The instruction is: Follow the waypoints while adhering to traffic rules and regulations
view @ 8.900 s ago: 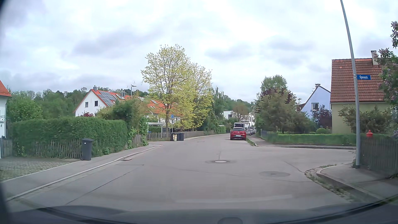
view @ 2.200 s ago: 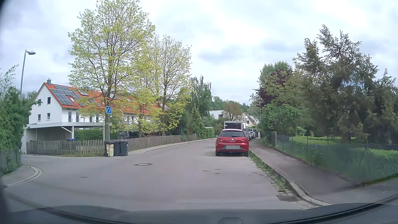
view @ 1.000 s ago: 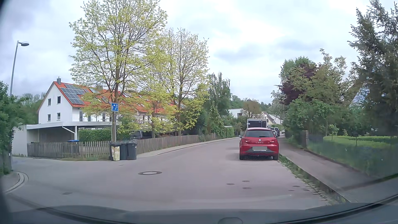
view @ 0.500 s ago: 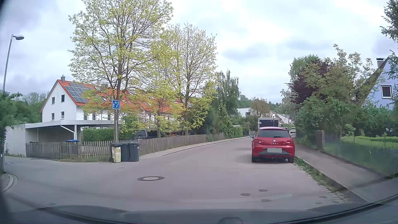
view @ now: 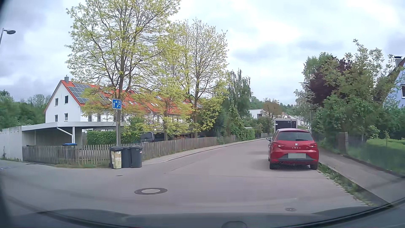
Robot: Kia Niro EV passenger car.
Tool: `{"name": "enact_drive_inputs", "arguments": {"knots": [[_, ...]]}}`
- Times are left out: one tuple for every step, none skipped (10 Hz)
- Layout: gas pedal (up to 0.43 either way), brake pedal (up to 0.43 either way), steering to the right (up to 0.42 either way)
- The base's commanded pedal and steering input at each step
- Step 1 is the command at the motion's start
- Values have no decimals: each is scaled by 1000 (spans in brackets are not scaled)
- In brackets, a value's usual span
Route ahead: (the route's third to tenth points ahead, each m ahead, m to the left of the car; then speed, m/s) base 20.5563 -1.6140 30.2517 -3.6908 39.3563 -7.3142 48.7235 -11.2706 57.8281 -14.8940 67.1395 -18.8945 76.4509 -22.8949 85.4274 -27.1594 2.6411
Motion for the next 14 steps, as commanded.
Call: {"name": "enact_drive_inputs", "arguments": {"knots": [[118, 0, -82], [118, 0, -79], [110, 0, -77], [110, 0, -76], [110, 0, -76], [110, 0, -74], [110, 0, -70], [110, 0, -62], [110, 0, -55], [110, 0, -49], [118, 0, -40], [130, 0, -30], [138, 0, -19], [138, 0, -13]]}}
